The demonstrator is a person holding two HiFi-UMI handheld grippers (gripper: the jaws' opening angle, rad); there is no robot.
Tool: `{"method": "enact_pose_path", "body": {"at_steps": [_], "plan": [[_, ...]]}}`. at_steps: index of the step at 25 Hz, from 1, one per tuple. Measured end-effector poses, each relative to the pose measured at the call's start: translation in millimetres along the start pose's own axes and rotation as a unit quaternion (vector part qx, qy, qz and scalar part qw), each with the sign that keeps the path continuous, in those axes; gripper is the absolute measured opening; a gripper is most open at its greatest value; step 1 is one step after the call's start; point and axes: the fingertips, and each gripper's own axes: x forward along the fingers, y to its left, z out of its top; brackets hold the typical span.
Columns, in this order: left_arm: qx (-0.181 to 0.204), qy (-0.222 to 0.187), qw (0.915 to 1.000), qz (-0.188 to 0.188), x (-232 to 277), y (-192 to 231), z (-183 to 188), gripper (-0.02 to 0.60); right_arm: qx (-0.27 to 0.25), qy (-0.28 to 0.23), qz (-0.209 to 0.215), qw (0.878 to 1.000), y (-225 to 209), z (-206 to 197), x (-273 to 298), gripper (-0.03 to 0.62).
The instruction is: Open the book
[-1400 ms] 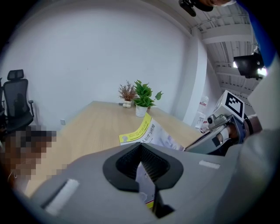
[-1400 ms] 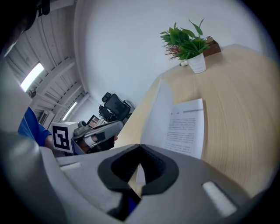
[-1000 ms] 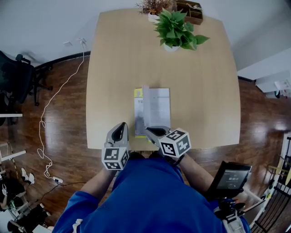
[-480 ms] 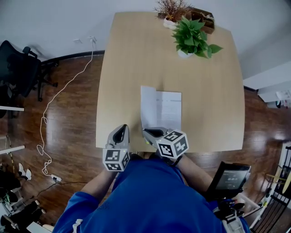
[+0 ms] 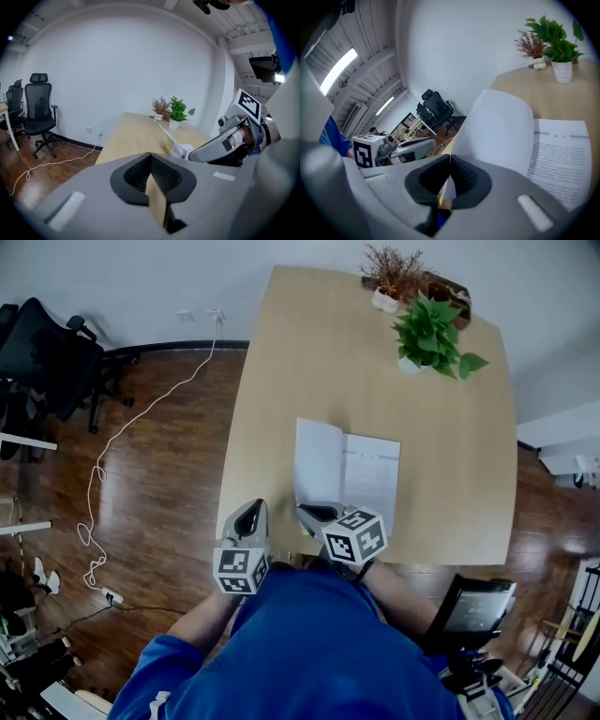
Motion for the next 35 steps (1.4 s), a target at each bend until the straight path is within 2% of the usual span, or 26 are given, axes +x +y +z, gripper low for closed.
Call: {"method": "enact_pose_path", "body": {"at_steps": [9, 19, 35], "plan": [[-0.012, 0.002, 0.9996, 0.023, -16.0, 32.6, -9.0, 0.006, -0.008, 0.013, -0.007, 1.0, 3.5, 2.8, 36.1, 0.006], [-0.027, 0.006, 0.9983, 0.052, -33.8, 62.5, -18.8, 0.006, -0.01, 0.049, -0.02, 0.999, -5.4, -9.3, 74.1, 0.006], [-0.04, 0.013, 0.9964, 0.073, -45.3, 83.1, -27.2, 0.006, -0.014, 0.096, -0.054, 0.994, -23.1, -30.9, 112.6, 0.006]]}}
